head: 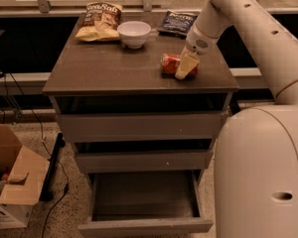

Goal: Place coke can into bottom drawer

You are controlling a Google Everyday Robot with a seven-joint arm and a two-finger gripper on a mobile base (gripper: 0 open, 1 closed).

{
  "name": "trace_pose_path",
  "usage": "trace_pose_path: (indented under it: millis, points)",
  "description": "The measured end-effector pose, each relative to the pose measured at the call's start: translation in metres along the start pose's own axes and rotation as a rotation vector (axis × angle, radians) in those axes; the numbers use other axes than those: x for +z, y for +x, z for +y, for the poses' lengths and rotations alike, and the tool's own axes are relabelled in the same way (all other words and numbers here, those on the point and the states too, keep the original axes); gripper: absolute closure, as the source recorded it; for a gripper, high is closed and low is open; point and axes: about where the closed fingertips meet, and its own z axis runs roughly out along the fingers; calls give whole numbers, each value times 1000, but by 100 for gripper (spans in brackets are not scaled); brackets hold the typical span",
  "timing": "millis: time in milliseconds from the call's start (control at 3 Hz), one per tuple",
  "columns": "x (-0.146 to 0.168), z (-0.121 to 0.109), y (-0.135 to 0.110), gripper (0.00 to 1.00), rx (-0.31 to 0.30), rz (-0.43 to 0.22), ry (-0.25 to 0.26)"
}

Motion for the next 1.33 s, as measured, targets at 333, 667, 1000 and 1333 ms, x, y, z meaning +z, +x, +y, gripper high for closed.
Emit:
trace_pose_path:
  millis: [333, 667, 1000, 1333]
  points:
    - [1, 2, 6, 74, 25, 6, -2]
    - [-19, 21, 2, 97, 28, -6, 8]
    - [-56, 63, -11, 100, 4, -41, 24]
    - [-75, 124, -25, 100, -36, -46, -19]
